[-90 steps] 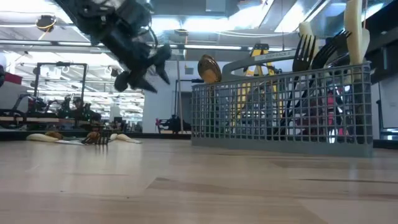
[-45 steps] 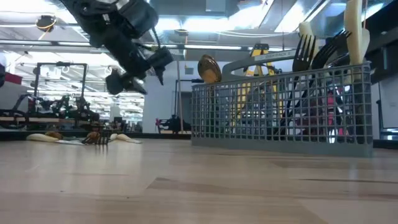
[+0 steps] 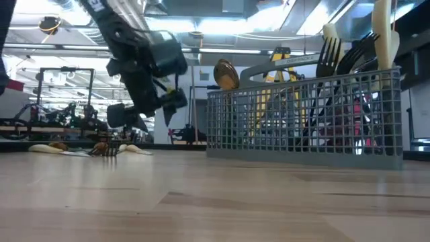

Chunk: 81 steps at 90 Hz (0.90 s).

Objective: Sort silverware
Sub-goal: Put the silver knife into the cutlery rack

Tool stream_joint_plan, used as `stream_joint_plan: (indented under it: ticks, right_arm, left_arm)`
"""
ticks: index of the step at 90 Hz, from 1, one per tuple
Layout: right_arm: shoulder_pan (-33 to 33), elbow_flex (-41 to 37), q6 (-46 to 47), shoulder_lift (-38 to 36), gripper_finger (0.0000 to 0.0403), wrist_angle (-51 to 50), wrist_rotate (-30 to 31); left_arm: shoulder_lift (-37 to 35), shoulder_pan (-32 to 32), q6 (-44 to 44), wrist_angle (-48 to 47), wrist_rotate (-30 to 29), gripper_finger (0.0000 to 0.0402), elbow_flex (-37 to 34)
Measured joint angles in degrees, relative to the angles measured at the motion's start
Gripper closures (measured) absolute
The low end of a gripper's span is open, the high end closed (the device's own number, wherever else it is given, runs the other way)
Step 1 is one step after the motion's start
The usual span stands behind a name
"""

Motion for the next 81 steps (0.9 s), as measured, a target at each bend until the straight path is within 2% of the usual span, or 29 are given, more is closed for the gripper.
stream_joint_plan:
  ticks: [15, 34, 45, 57, 81]
  right_arm:
    - [0.0, 0.0, -0.04, 1.48, 0.0292, 0.93, -0.06]
    - [0.0, 0.0, -0.06, 3.23, 0.0292, 1.45, -0.94]
    - [0.0, 0.0, -0.1, 3.48, 0.0292, 1.54, -0.93]
    - [0.0, 0.0, -0.1, 3.5, 0.0292, 2.01, -0.92]
    - [-0.01, 0.0, -0.13, 3.5, 0.0292, 2.58, -0.92]
  left_arm:
    - [2.98, 0.79, -5.34, -4.64, -0.54, 0.0164, 1.89]
    - [3.01, 0.7, -13.23, -14.0, -2.6, 0.0164, 2.08]
    - [3.01, 0.82, -13.99, -16.33, -2.84, 0.0164, 2.12]
    - [3.01, 1.66, -14.5, -17.48, -2.74, 0.0164, 2.12]
    - [5.55, 4.07, -14.5, -15.06, 1.13, 0.0164, 2.1]
